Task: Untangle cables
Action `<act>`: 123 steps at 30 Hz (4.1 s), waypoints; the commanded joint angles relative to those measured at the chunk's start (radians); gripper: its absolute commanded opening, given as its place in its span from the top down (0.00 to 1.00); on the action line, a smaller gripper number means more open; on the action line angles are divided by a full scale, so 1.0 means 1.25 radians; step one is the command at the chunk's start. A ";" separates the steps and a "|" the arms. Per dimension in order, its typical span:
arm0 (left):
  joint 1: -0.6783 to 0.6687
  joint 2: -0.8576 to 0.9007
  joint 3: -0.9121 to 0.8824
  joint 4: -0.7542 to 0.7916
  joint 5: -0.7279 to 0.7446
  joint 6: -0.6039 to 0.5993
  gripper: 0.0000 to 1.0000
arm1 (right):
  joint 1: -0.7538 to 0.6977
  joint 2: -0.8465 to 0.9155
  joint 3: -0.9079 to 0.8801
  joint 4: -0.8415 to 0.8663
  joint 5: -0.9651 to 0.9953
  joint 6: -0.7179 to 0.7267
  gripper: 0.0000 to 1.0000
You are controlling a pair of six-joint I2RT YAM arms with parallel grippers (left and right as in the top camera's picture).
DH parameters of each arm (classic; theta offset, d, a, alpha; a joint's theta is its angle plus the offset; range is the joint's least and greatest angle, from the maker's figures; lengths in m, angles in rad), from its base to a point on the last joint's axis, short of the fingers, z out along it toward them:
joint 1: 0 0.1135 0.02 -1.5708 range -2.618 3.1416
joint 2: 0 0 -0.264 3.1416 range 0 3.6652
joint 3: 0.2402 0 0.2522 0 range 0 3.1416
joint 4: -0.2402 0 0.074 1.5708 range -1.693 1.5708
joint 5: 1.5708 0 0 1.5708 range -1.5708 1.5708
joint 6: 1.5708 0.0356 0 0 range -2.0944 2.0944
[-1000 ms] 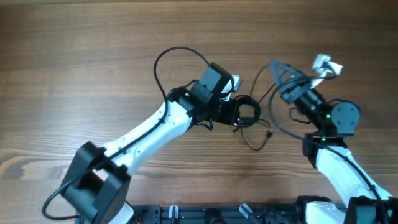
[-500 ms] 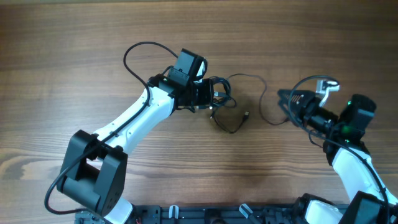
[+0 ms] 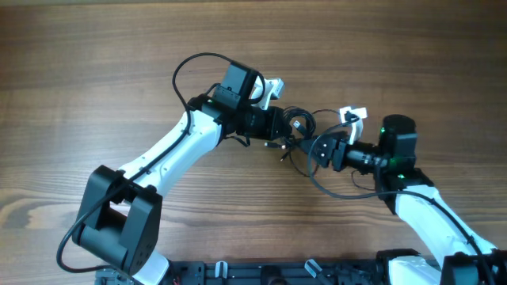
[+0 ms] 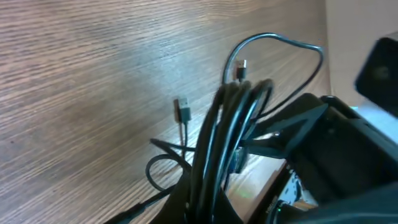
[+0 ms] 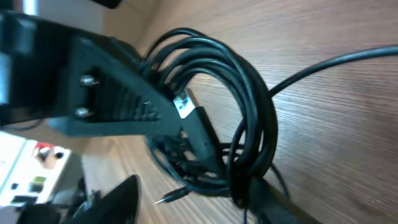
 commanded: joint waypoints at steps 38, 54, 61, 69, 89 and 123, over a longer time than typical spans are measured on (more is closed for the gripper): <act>0.163 0.006 -0.005 -0.004 -0.134 -0.257 0.96 | -0.241 -0.003 0.002 -0.109 0.094 0.175 0.11; 0.002 0.006 -0.005 0.021 -0.148 -0.066 0.96 | 0.020 -0.003 0.002 -0.042 0.053 -0.217 0.33; 0.086 0.006 -0.005 0.010 -0.178 -0.155 0.96 | 0.023 -0.005 0.002 -0.051 0.027 -0.038 0.96; 0.185 0.006 -0.005 -0.090 -0.314 -0.289 0.96 | -0.192 -0.006 0.002 0.192 0.056 0.346 0.95; 0.170 0.006 -0.005 0.089 0.032 -0.269 0.96 | -0.193 -0.004 0.002 0.019 -0.234 0.005 0.00; 0.240 0.006 -0.005 0.185 0.320 -0.531 0.17 | 0.104 -0.004 0.002 0.034 0.361 0.175 0.96</act>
